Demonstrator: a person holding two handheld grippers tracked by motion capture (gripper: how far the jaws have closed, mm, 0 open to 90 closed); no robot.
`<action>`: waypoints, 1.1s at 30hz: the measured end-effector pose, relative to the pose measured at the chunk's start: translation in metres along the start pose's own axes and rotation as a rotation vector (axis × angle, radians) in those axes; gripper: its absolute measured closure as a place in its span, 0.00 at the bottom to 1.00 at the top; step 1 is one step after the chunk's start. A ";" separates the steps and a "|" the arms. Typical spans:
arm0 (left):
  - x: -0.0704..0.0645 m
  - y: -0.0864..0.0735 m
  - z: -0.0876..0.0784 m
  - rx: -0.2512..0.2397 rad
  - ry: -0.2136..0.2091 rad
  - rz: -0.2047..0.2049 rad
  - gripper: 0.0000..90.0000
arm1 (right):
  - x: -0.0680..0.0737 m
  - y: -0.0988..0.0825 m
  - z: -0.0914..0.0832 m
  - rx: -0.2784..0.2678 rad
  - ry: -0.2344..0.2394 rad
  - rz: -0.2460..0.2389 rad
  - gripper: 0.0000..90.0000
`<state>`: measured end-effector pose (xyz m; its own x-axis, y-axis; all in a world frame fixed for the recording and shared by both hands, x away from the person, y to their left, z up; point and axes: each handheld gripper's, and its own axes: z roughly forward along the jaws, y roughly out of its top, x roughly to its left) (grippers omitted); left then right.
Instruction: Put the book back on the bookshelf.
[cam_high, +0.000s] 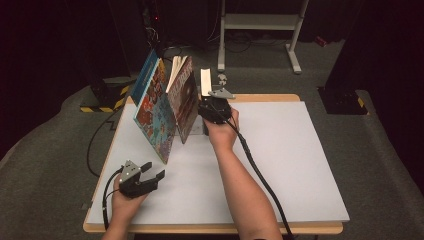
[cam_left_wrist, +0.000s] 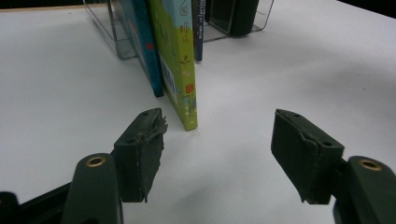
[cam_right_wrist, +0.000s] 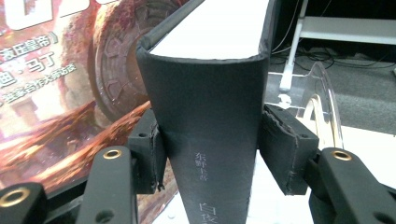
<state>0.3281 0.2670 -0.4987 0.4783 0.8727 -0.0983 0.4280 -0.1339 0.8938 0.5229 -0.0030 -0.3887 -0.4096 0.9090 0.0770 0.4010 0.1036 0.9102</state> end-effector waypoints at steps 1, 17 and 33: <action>0.000 0.000 0.000 0.000 -0.002 -0.002 0.38 | 0.000 0.000 0.001 -0.002 -0.002 -0.001 0.49; 0.001 0.000 0.000 0.006 -0.024 -0.007 0.39 | -0.008 -0.017 -0.022 0.004 0.059 -0.035 0.38; -0.006 0.002 0.004 0.017 -0.030 -0.002 0.38 | -0.091 -0.117 -0.115 0.074 0.026 -0.013 0.35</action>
<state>0.3292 0.2600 -0.4979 0.4999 0.8586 -0.1136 0.4418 -0.1400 0.8861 0.4189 -0.1444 -0.4558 -0.4358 0.8968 0.0764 0.4543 0.1458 0.8788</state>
